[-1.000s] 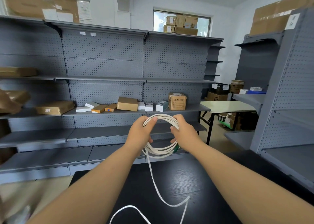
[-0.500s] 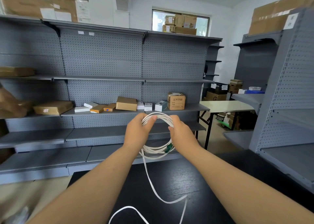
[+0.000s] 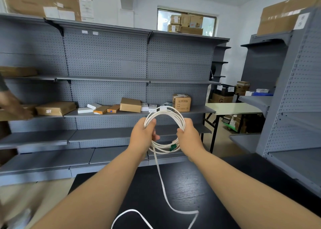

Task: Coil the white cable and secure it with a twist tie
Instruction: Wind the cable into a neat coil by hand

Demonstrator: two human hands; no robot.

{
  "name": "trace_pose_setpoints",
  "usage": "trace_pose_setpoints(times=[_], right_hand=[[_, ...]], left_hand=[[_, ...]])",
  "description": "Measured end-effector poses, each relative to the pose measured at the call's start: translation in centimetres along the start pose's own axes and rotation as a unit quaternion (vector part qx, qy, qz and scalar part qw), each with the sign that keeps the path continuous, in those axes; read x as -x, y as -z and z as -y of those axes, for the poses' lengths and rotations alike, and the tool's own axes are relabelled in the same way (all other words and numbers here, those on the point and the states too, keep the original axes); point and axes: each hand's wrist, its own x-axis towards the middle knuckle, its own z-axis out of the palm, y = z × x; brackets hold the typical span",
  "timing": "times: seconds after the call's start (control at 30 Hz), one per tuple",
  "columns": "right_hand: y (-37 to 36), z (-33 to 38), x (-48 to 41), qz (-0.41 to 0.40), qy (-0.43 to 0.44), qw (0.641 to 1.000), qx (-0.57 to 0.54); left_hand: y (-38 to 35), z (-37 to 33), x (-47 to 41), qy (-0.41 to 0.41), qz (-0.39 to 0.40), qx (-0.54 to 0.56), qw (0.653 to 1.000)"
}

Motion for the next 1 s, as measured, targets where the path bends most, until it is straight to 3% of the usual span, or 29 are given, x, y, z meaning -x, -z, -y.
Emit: trace_pose_setpoints(times=[0.2,0.43,0.53,0.73,1.0], right_hand=[[0.3,0.0,-0.5,0.031,-0.041,0.992,-0.116],[0.3,0.3,-1.0,0.077,-0.144,0.948,-0.274],[0.6,0.3,-1.0,0.109,-0.137,0.937,-0.301],[1.1,-0.1,-1.2,0.086,-0.133,0.948,-0.275],[1.4,0.0,-1.2,0.06,-0.15,0.917,-0.366]], left_hand=[[-0.3,-0.2,0.2,-0.006,0.002,0.031,0.999],[0.2,-0.3,-0.1,-0.05,0.002,-0.077,0.996],[0.7,0.0,-0.1,-0.031,0.006,-0.096,0.995],[2.4,1.0,-0.5,0.03,0.081,-0.138,0.987],[3.7,1.3,-0.2,0.106,0.163,-0.14,0.971]])
